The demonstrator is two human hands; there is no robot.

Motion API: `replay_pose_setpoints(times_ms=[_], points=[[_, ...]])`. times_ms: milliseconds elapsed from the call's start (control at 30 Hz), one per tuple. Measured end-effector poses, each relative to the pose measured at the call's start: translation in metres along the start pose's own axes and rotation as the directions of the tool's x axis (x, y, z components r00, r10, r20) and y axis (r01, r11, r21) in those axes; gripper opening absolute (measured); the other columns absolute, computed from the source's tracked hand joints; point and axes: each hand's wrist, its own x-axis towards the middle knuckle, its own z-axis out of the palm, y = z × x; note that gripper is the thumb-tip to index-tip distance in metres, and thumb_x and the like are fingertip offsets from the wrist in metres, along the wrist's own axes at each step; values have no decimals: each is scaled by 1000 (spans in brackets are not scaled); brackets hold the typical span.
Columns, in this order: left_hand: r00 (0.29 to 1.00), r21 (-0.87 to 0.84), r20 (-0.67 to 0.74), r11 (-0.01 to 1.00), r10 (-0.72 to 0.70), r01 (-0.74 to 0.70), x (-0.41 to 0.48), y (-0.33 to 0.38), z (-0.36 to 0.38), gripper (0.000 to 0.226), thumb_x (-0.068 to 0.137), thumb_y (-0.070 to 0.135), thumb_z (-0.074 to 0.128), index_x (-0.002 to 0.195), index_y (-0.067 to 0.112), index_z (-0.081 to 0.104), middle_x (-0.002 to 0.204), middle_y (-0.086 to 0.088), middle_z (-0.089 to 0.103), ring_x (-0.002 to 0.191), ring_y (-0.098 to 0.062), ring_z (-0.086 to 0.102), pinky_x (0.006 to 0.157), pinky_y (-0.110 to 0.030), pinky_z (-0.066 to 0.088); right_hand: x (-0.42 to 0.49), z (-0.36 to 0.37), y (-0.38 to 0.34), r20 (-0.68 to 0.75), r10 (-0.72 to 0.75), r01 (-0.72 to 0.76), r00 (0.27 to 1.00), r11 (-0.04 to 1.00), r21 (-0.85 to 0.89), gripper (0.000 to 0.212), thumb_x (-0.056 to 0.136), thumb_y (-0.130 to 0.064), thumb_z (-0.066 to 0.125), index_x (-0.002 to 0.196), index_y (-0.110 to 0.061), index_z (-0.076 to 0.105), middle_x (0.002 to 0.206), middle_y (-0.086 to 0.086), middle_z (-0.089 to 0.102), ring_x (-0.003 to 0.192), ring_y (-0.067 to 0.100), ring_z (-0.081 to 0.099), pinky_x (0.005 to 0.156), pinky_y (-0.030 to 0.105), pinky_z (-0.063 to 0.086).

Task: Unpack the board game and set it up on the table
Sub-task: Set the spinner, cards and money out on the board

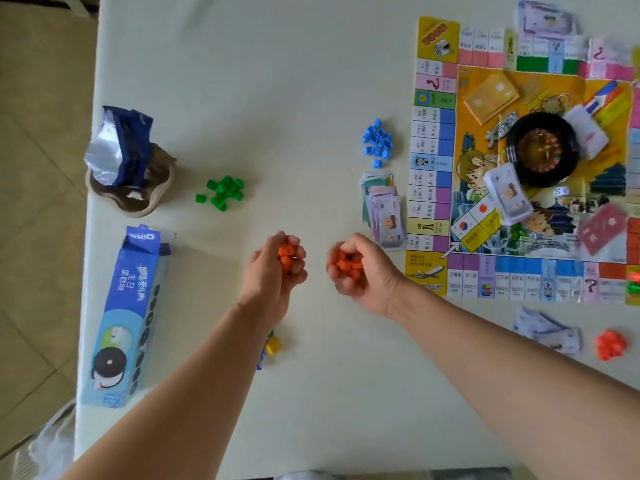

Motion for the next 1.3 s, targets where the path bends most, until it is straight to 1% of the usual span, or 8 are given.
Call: replay_pose_setpoints(times_ms=[167,400,633,767,900,1000,1200,1300], points=[[998,-25,52,999,-28,29,-16,-39,93,32,98,21,40,67,16,47,55,0,48,40,-10,36,43,-18,34,-40,-82,-28,95,-75,57,993,982,180,31,92,-19,38,63,-13,49,54,2,50,36,9,36,34,15,27],[998,-6,-2,998,-64,64,-32,-135,239,36,97,24,44,62,18,41,51,0,51,39,-10,42,39,-15,35,-94,-224,-67,76,-236,220,969,959,181,23,100,-18,43,87,-11,60,63,-2,58,41,3,40,34,11,22],[997,50,19,996,-69,68,-37,-239,408,28,96,16,43,68,15,47,54,0,49,40,-9,43,35,-16,29,-153,-400,-115,-221,-338,328,915,941,-84,30,98,-25,46,72,-14,56,40,-8,42,34,5,25,35,17,15],[998,288,12,956,-68,62,-44,-279,490,25,93,13,45,70,16,53,58,0,51,38,-8,41,35,-15,26,-175,-491,-129,-359,-388,370,849,921,-122,24,95,-20,51,75,-11,62,50,-3,51,38,6,35,38,15,26],[997,672,20,740,-71,39,-44,-307,538,24,94,5,44,80,11,63,63,-1,54,48,-11,44,47,-21,34,-176,-552,-127,-451,-367,317,813,930,-186,12,92,-10,55,90,-6,67,68,2,59,55,11,47,47,14,38],[992,851,123,515,0,-106,-29,-329,564,25,93,4,42,89,11,66,74,-5,58,59,-16,51,53,-24,39,-164,-586,-124,-511,-447,253,734,879,-405,18,90,-8,52,94,-12,70,84,2,66,73,15,56,68,25,48],[926,930,366,-70,95,-360,1,-358,603,24,92,13,50,110,12,67,110,-7,65,97,-27,60,70,-28,41,-145,-624,-134,-447,-601,171,663,702,-691,25,86,-5,52,102,-13,69,107,6,66,102,19,56,79,17,36],[904,911,406,-136,132,-390,5,-368,609,26,91,8,51,114,11,61,117,-11,59,101,-27,57,74,-29,39,-140,-628,-134,-382,-652,201,655,638,-743,23,84,-7,52,103,-10,65,106,11,60,99,28,56,82,29,42]])
